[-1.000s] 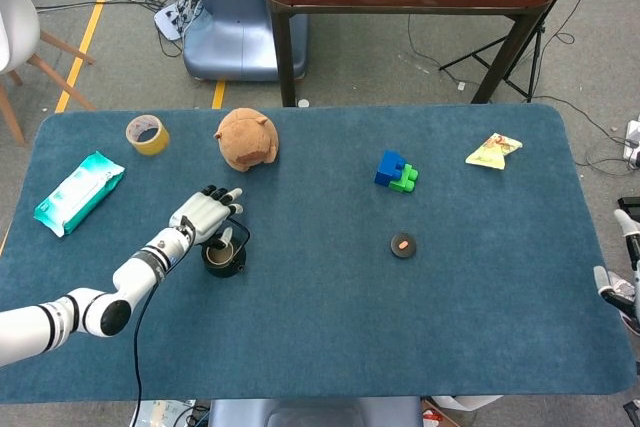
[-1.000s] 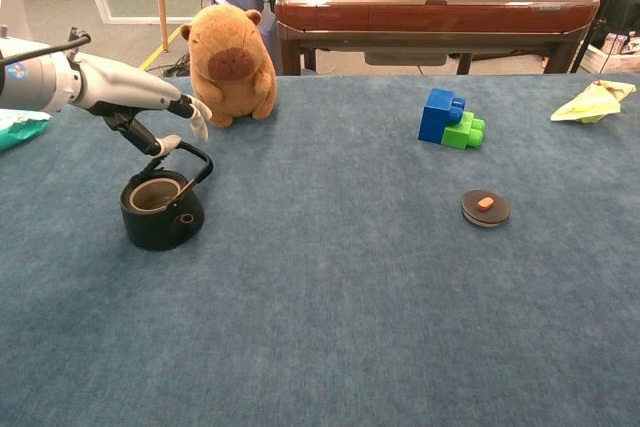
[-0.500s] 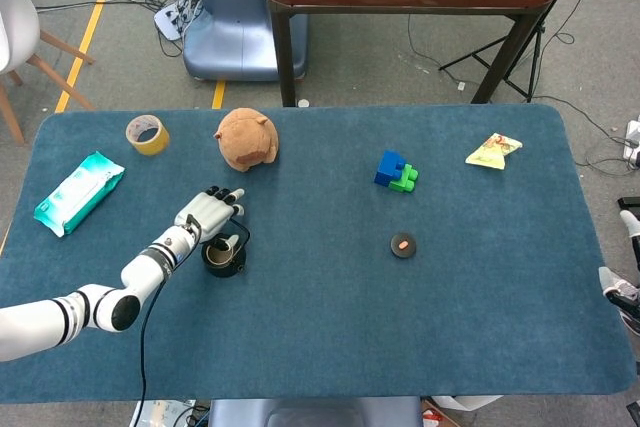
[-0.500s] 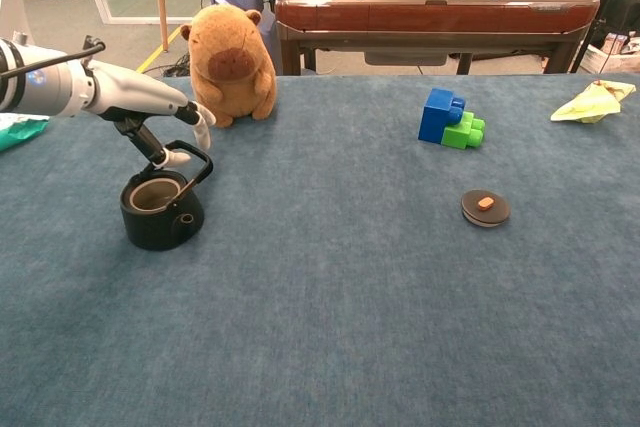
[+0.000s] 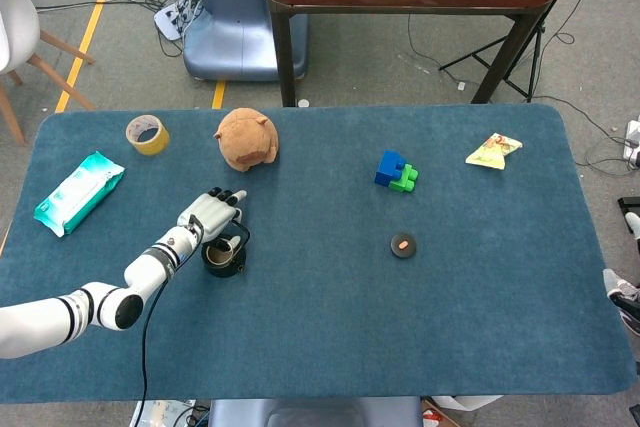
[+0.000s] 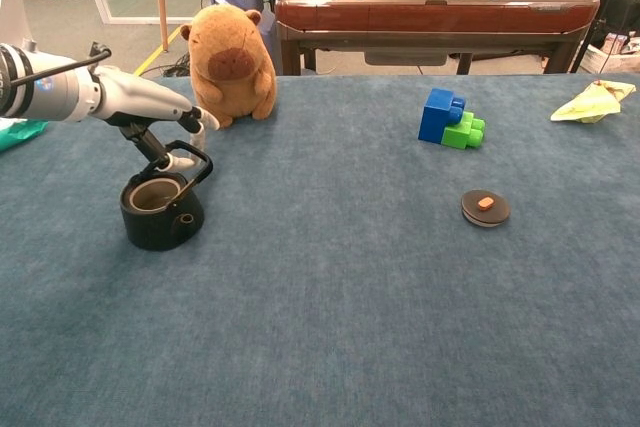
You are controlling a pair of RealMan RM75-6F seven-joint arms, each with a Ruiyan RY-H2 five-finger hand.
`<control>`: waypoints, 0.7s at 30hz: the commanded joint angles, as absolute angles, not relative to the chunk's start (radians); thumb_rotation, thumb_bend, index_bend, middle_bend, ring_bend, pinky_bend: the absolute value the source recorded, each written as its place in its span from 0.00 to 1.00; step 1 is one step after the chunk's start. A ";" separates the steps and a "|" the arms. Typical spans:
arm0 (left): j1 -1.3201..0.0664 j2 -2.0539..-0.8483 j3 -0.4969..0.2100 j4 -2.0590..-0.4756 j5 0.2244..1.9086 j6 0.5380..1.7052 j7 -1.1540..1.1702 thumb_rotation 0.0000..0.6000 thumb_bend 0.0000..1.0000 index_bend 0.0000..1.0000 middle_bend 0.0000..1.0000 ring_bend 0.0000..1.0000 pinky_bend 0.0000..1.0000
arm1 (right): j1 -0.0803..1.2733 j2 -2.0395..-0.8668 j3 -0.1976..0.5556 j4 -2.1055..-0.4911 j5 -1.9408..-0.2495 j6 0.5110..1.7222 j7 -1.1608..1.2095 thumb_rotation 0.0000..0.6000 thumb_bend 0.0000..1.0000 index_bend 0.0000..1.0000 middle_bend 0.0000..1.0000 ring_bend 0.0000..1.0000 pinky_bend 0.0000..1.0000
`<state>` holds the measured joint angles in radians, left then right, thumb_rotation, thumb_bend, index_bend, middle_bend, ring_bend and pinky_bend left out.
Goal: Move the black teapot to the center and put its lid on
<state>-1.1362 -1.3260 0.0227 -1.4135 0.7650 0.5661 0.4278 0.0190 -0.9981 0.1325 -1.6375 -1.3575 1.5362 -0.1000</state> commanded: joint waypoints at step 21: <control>-1.033 -1.207 0.022 -1.528 0.933 0.656 0.315 0.53 0.40 0.41 0.05 0.00 0.03 | 0.022 -1.005 0.134 -1.651 -1.379 1.545 -0.112 1.00 0.35 0.12 0.22 0.14 0.15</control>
<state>-1.0403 -1.2149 0.0211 -1.5207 0.9245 0.6514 0.3216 0.0221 -1.0044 0.1335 -1.6508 -1.3787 1.5443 -0.1118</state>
